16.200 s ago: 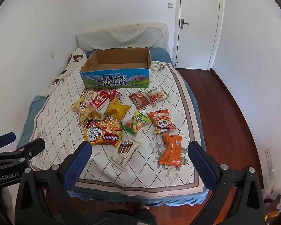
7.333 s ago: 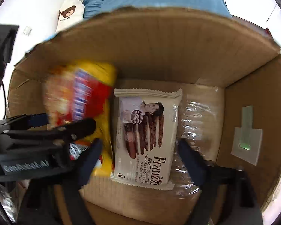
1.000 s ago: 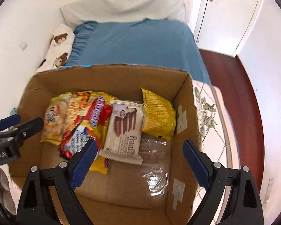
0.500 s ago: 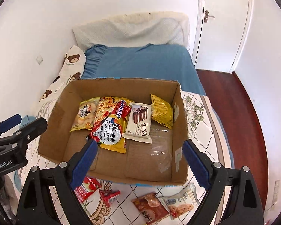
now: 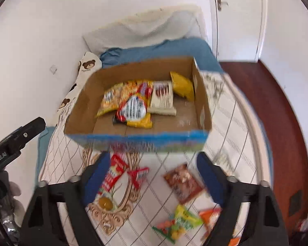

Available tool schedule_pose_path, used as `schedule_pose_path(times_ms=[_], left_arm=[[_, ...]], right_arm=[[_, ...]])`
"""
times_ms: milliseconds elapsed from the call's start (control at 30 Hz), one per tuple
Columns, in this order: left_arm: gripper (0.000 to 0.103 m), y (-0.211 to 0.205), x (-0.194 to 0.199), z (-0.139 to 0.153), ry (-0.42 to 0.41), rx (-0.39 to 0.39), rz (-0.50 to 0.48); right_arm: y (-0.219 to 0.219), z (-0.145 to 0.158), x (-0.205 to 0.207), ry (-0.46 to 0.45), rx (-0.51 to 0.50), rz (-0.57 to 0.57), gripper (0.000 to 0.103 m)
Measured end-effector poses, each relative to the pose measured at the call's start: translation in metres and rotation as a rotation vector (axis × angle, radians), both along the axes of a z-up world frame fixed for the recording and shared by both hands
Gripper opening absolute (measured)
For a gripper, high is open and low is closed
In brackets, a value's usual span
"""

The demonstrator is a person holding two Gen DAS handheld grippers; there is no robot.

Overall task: Organize snacks
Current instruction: 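Move the left tool to the red spicy-strip packet while the right tool reaches the watermelon candy bag, then grasp the red spicy-strip packet with the left tool while the right tool grasps the candy bag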

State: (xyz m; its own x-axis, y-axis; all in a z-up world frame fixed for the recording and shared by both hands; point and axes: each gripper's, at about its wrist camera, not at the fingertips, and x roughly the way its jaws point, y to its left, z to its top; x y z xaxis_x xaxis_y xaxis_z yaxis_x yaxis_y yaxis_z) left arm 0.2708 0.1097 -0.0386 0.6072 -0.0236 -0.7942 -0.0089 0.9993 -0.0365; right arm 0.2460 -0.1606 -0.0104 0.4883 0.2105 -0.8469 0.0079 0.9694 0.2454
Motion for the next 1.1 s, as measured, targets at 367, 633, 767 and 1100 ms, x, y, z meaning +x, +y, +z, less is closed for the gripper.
schedule_pose_path(times_ms=[367,633,767,1100], left_arm=[[0.103,0.047,-0.056,-0.148,0.413,-0.046,0.091],[0.102,0.041,-0.052,-0.191,0.512,-0.039,0.051],[0.102,0.013,-0.027,-0.194,0.481,0.083,-0.048],[0.095,-0.073,0.010,-0.244,0.453,0.479,-0.415]], right_arm=[[-0.039,-0.144,-0.067,0.394,0.164,-0.184,0.070],[-0.032,-0.190,-0.068,0.500,0.176,-0.223,0.074],[-0.018,-0.194,-0.059,0.471,0.106,-0.178,0.072],[0.013,-0.188,-0.046,0.424,-0.049,-0.036,0.063]])
